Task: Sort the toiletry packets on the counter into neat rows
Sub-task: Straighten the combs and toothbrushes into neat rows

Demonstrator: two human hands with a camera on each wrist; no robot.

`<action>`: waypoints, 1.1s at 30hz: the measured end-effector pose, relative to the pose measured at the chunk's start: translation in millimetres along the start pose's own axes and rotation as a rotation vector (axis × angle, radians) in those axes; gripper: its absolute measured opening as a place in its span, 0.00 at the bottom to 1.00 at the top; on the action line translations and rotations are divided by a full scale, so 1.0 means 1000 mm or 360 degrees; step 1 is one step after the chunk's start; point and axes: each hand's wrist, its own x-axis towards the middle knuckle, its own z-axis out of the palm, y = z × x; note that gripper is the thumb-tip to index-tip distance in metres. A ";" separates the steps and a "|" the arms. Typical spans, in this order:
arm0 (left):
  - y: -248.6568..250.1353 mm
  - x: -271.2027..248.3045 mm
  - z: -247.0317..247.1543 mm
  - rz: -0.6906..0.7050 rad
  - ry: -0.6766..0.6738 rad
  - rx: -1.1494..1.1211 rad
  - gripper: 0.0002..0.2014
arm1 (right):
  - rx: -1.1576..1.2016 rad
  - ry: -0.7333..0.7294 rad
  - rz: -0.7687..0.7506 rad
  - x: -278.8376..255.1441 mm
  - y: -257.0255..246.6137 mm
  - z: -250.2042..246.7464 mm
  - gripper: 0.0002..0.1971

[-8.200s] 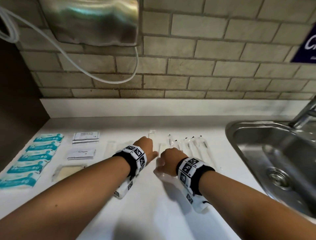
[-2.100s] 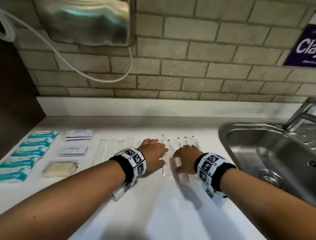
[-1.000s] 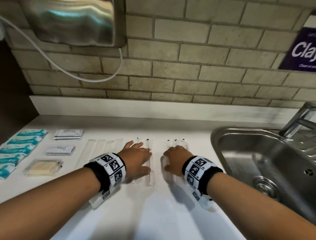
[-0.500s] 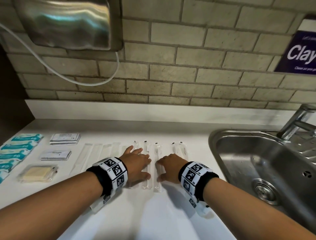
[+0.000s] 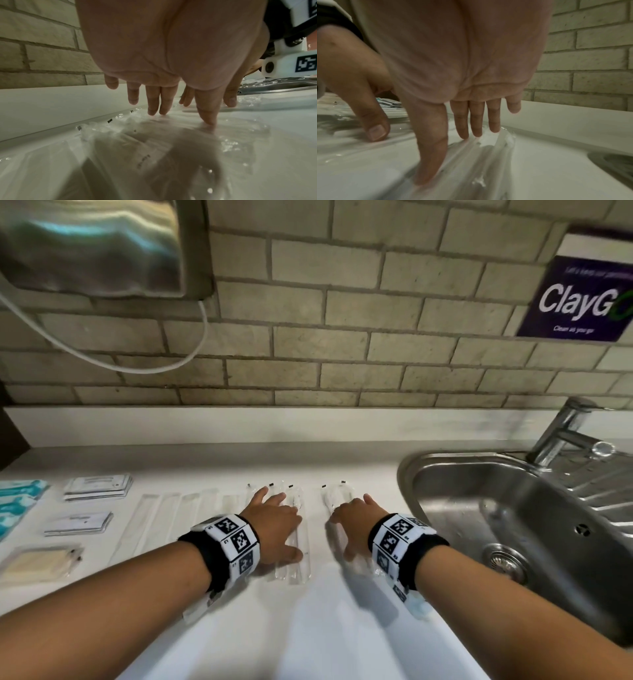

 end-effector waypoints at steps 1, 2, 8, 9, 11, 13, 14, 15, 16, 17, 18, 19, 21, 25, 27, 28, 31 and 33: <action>0.000 0.001 0.000 -0.0008 -0.0002 0.0005 0.36 | 0.0014 0.0010 -0.0024 0.001 -0.002 0.001 0.33; 0.000 0.002 0.000 -0.0015 -0.0009 0.0008 0.36 | 0.0034 0.0013 -0.0047 0.001 -0.004 0.002 0.33; 0.001 0.003 -0.002 -0.0064 -0.0055 0.0031 0.35 | 0.0089 0.0030 -0.0142 0.002 -0.013 0.000 0.35; 0.001 0.003 -0.003 -0.0071 -0.0055 0.0031 0.35 | 0.0115 0.0045 -0.0147 0.001 -0.013 0.002 0.35; 0.001 0.003 -0.002 -0.0088 -0.0047 0.0004 0.36 | 0.0211 0.0090 -0.0143 -0.002 -0.011 0.003 0.36; 0.003 0.006 -0.004 -0.0104 -0.0002 -0.0064 0.38 | 0.0337 0.0151 -0.0090 -0.009 -0.002 -0.001 0.38; 0.006 0.007 -0.006 -0.0092 0.0027 -0.0093 0.39 | 0.0376 0.0180 -0.0037 -0.013 0.004 -0.004 0.37; 0.009 0.008 -0.008 -0.0063 0.0049 -0.0105 0.39 | 0.0385 0.0183 0.0025 -0.016 0.011 -0.008 0.35; 0.014 0.009 -0.010 -0.0025 0.0056 -0.0100 0.38 | 0.0369 0.0158 0.0093 -0.018 0.018 -0.010 0.35; 0.019 0.010 -0.012 0.0010 0.0048 -0.0084 0.38 | 0.0331 0.0110 0.0154 -0.019 0.025 -0.009 0.35; 0.025 0.011 -0.013 0.0037 0.0032 -0.0065 0.38 | 0.0286 0.0043 0.0204 -0.019 0.030 -0.008 0.34; 0.030 0.012 -0.013 0.0055 0.0013 -0.0052 0.38 | 0.0263 -0.0012 0.0229 -0.019 0.034 -0.005 0.34; 0.037 0.014 -0.010 0.0063 -0.0026 -0.0046 0.39 | 0.0329 -0.0095 0.0239 -0.019 0.035 0.001 0.31; 0.039 0.020 -0.005 0.0058 -0.0017 -0.0015 0.40 | 0.0392 -0.0145 0.0218 -0.016 0.027 0.009 0.28; 0.040 0.021 -0.007 0.0056 -0.0014 -0.0002 0.40 | 0.0379 -0.0139 0.0222 -0.011 0.024 0.012 0.27; 0.040 0.022 -0.008 0.0056 -0.0019 0.0004 0.40 | 0.0370 -0.0143 0.0218 -0.009 0.024 0.012 0.26; 0.040 0.024 -0.008 0.0055 -0.0018 -0.0003 0.41 | 0.0330 -0.0173 0.0213 -0.006 0.023 0.010 0.23; 0.040 0.025 -0.008 0.0066 0.0012 -0.0031 0.40 | 0.0322 -0.0141 0.0240 -0.005 0.022 0.009 0.22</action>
